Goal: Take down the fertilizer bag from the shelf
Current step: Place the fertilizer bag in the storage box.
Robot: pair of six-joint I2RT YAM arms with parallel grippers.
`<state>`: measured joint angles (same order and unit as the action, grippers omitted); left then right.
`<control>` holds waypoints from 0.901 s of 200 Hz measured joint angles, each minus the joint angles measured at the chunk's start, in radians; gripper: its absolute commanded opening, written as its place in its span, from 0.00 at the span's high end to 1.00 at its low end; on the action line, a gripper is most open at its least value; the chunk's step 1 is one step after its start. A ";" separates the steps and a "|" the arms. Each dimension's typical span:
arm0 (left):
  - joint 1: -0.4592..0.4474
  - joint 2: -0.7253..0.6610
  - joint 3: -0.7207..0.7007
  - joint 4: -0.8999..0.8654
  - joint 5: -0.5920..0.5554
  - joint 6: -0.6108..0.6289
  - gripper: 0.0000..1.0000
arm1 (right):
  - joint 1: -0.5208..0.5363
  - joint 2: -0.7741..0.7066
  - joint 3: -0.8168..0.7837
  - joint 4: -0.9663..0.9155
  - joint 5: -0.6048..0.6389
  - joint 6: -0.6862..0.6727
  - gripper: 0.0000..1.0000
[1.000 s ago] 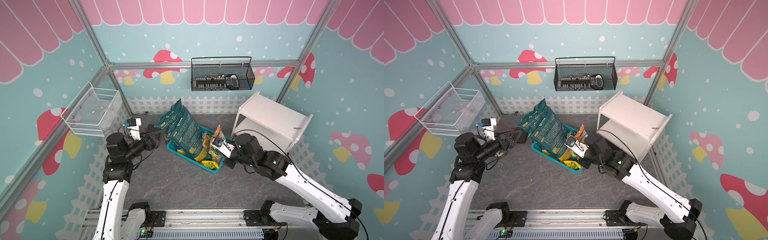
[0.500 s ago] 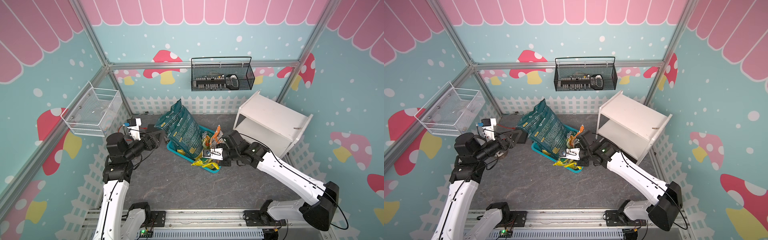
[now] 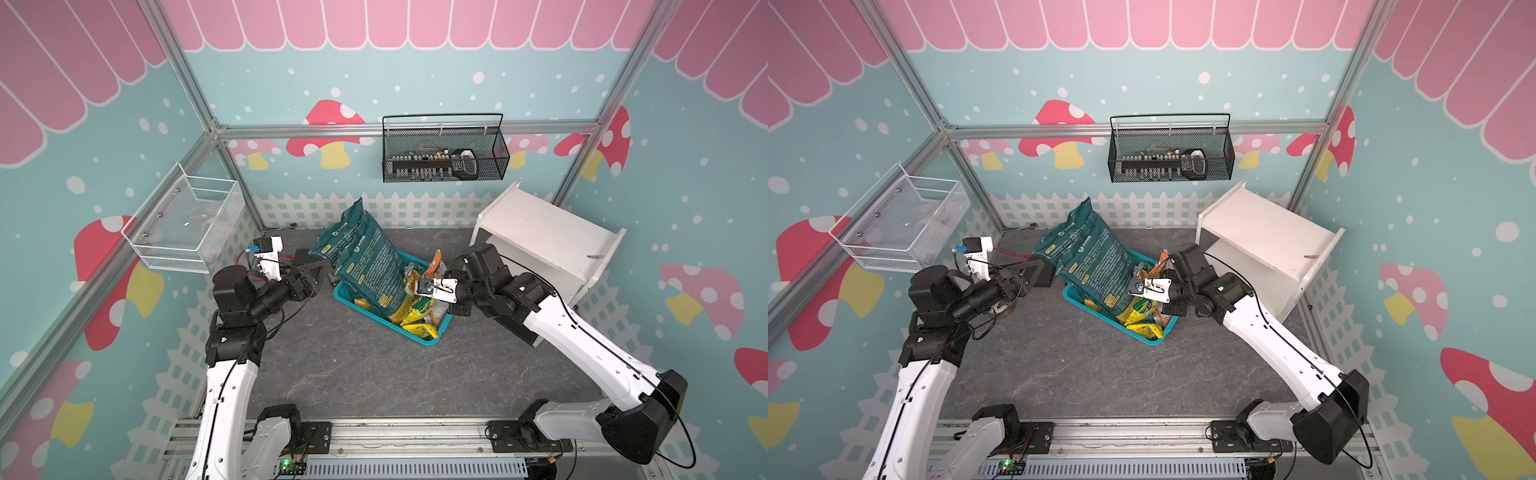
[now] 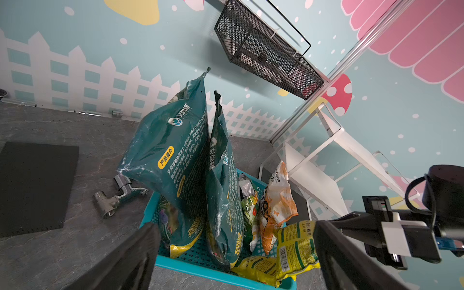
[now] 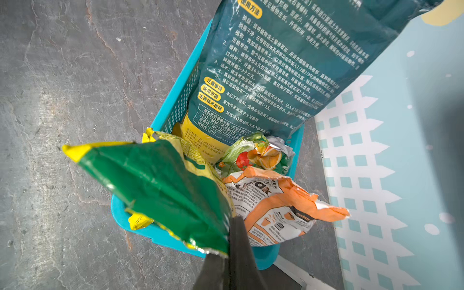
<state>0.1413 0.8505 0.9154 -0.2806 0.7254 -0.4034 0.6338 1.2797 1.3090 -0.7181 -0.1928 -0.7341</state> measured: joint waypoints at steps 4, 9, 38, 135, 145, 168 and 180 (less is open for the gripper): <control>0.000 0.000 0.000 0.000 0.000 0.000 0.01 | 0.000 -0.006 0.000 0.000 0.000 0.006 1.00; 0.000 0.000 0.000 0.000 0.000 0.000 0.01 | 0.000 -0.011 0.000 0.000 -0.001 0.012 1.00; 0.000 0.000 0.000 0.000 0.000 0.000 0.00 | 0.000 -0.011 -0.005 0.001 -0.006 0.047 1.00; 0.000 0.000 0.000 0.000 0.000 0.000 0.00 | -0.009 0.370 0.250 -0.082 0.031 0.331 1.00; 0.000 0.000 0.000 0.000 0.000 0.000 0.00 | -0.018 0.381 0.279 -0.093 0.041 0.373 1.00; 0.000 0.000 0.000 0.000 0.000 0.000 0.01 | -0.039 0.383 0.325 -0.101 0.089 0.447 1.00; 0.000 0.000 0.000 0.000 0.000 0.000 0.00 | -0.045 0.382 0.345 -0.100 0.115 0.477 1.00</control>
<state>0.1413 0.8505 0.9154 -0.2810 0.7254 -0.4034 0.5888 1.6619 1.6539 -0.8185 -0.0776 -0.2569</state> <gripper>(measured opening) 0.994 0.054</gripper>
